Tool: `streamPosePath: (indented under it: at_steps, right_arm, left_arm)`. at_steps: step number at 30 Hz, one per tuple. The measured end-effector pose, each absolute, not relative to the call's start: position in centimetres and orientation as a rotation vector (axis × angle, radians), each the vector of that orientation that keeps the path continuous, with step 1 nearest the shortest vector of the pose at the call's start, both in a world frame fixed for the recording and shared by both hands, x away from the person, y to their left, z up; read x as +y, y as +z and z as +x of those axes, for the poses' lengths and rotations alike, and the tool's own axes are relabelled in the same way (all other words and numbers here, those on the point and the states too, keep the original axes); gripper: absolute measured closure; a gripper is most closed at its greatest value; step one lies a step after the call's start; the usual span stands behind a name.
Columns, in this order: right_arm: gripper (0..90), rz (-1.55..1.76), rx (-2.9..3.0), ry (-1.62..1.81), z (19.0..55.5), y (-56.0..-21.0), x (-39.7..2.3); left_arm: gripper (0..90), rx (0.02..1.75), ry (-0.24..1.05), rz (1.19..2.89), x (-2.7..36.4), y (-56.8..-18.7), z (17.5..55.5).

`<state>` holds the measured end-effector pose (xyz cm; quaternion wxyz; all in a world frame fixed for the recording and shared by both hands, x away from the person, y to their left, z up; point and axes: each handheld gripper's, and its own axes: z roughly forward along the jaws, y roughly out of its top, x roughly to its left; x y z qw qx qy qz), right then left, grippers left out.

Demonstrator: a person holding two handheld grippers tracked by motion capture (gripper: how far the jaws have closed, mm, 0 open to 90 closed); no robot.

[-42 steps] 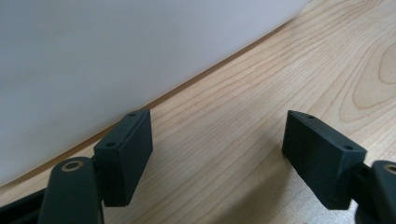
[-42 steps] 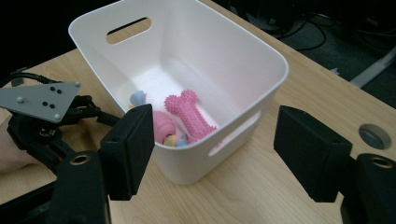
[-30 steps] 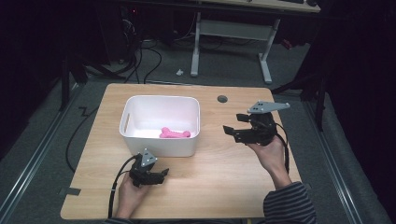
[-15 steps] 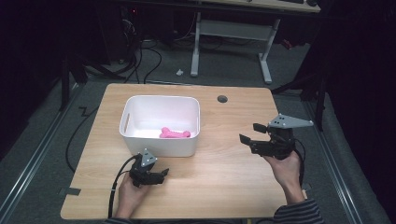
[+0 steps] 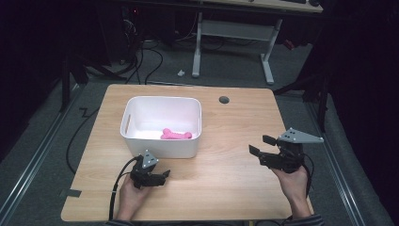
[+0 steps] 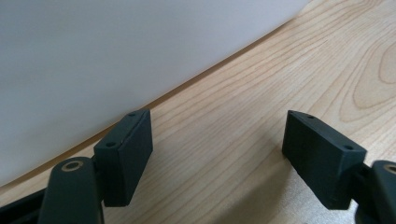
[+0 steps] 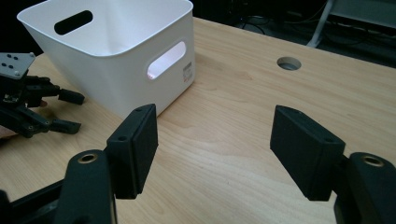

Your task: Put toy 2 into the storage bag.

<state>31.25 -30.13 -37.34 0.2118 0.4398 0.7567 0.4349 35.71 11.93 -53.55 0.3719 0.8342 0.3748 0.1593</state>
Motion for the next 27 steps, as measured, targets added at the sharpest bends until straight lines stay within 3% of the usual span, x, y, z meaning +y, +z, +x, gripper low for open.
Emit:
streamPosePath:
  at_steps: [27]
  right_arm:
    - [33.2,1.332,2.136,1.232,32.2,-44.3,-29.1]
  left_arm:
    - [24.7,0.961,0.408,2.138,11.9,-53.6,35.7]
